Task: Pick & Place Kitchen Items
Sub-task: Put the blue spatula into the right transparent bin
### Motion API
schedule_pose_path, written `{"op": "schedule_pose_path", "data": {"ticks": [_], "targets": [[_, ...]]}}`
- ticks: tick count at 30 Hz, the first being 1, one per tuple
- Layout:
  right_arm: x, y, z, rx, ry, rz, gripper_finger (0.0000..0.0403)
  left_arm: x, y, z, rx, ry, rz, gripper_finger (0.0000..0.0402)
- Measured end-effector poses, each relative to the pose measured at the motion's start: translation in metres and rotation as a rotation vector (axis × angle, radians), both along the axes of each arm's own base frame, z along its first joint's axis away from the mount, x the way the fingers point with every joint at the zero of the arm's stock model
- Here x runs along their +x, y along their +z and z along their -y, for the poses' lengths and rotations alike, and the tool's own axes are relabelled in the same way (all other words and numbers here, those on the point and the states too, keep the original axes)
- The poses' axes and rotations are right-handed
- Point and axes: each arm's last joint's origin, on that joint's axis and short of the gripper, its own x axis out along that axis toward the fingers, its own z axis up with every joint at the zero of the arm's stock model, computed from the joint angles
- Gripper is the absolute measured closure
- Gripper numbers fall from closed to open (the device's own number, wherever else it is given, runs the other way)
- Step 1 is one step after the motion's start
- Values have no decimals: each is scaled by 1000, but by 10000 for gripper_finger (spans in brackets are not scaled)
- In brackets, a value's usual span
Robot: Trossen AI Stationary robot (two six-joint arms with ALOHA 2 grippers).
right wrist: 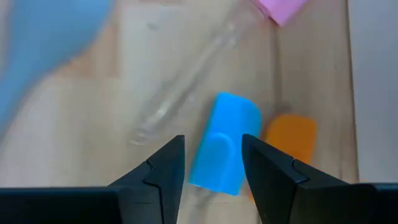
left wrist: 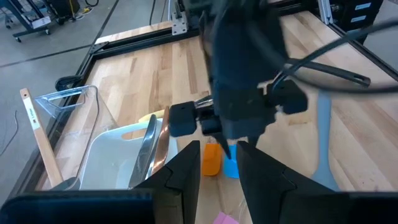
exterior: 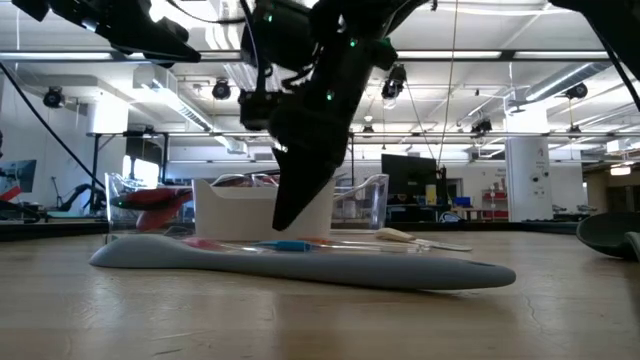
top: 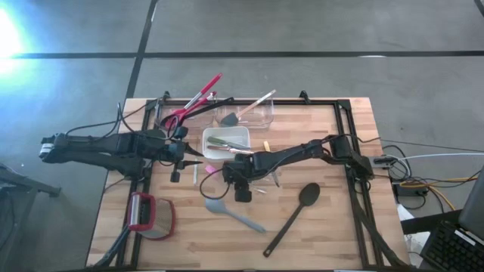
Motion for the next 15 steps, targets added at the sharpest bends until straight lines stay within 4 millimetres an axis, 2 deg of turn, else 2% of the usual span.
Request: {"op": "schedule_pose_path", "data": {"ticks": [4, 15], "targets": [[1, -7, 6, -4, -8, -16, 252, 0, 0, 0, 0, 0, 0, 293], [-1, -24, 6, -2, -4, -95, 252, 0, 0, 0, 0, 0, -2, 293]]}}
